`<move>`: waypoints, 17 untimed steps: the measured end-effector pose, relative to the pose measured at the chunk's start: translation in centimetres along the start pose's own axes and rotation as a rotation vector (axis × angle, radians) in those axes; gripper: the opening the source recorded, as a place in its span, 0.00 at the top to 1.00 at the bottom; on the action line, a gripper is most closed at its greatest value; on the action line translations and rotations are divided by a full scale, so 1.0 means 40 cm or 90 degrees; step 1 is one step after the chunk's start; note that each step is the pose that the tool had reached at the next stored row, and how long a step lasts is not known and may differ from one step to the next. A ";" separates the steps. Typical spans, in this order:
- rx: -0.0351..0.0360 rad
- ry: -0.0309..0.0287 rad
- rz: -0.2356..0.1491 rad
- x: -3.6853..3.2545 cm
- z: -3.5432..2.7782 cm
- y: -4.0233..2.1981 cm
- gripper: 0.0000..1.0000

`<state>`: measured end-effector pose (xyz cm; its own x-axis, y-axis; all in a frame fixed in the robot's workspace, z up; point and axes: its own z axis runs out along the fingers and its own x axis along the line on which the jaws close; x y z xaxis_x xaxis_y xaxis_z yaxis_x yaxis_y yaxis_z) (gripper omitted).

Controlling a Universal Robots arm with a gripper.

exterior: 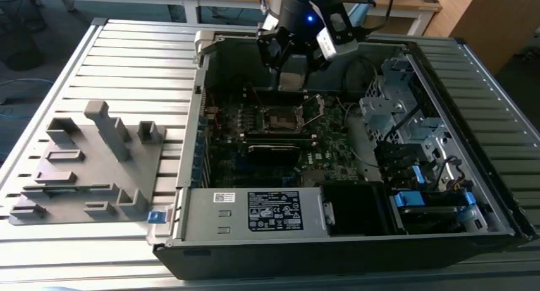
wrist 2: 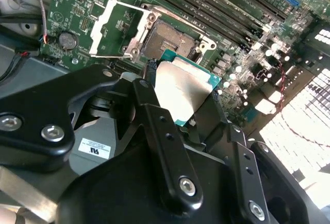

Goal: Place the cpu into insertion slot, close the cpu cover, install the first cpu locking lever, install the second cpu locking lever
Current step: 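Place the cpu into insertion slot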

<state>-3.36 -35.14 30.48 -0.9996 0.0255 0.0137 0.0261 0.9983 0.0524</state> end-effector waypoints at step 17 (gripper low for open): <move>0.0001 0.0000 0.000 0.000 0.011 -0.001 0.46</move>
<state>-3.37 -35.14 30.03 -0.9996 0.0255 0.0137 0.0261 0.9983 0.0521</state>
